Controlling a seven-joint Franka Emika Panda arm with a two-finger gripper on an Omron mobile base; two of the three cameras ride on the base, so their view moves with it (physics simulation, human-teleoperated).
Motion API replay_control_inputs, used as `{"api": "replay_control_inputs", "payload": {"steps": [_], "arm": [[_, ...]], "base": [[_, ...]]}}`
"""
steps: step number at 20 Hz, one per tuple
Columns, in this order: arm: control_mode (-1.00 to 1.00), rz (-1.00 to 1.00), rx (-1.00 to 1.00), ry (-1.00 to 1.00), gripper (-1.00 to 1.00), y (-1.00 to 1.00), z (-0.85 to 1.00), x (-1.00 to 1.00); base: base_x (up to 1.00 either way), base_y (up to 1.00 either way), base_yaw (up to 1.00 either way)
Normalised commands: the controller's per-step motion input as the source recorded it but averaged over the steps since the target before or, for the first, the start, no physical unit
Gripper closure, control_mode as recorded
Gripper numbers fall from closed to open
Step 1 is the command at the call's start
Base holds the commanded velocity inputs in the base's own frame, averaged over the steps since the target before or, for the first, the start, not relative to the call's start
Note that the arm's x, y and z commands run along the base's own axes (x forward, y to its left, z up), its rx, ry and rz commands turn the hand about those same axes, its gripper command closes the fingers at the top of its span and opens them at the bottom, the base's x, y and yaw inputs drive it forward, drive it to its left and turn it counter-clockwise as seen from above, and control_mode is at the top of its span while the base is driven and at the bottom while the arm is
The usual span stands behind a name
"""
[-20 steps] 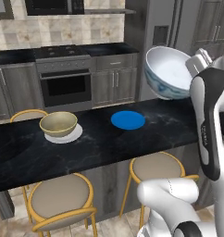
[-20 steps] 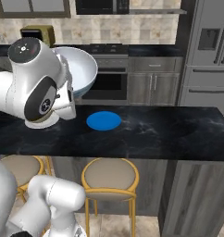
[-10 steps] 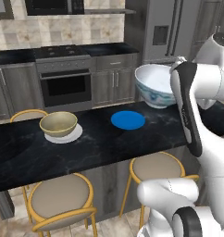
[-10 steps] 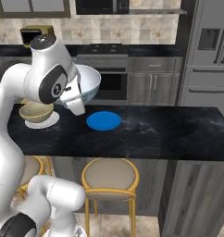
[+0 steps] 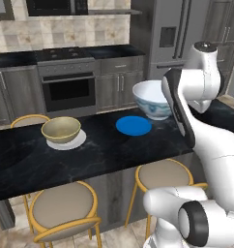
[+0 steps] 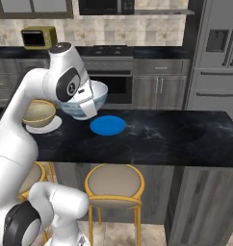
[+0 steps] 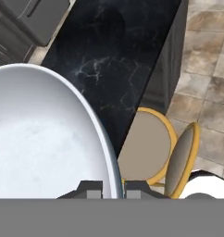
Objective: Move the bowls from the cabinet to the plates on the dining table.
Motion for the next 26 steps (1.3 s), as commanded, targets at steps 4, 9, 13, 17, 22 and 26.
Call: {"api": "replay_control_inputs", "payload": {"steps": [4,9,13,17,22,26], "arm": [[-1.0,0.08,-0.03,0.0,1.0,0.04,-0.46,0.49],[-1.0,0.08,-0.03,0.0,1.0,0.03,-0.42,0.53],[-1.0,0.07,-0.03,0.01,1.0,0.0,-0.32,0.52],[-1.0,0.06,-0.02,0.02,1.0,0.0,-0.27,0.48],[-1.0,0.06,-0.01,0.04,1.0,0.0,-0.24,0.48],[-1.0,0.06,0.0,0.04,1.0,0.0,-0.2,0.47]], "base": [[0.0,0.0,0.0],[0.0,0.0,0.0],[0.0,0.0,0.0],[0.0,0.0,0.0],[0.0,0.0,0.0],[0.0,0.0,0.0]]}}
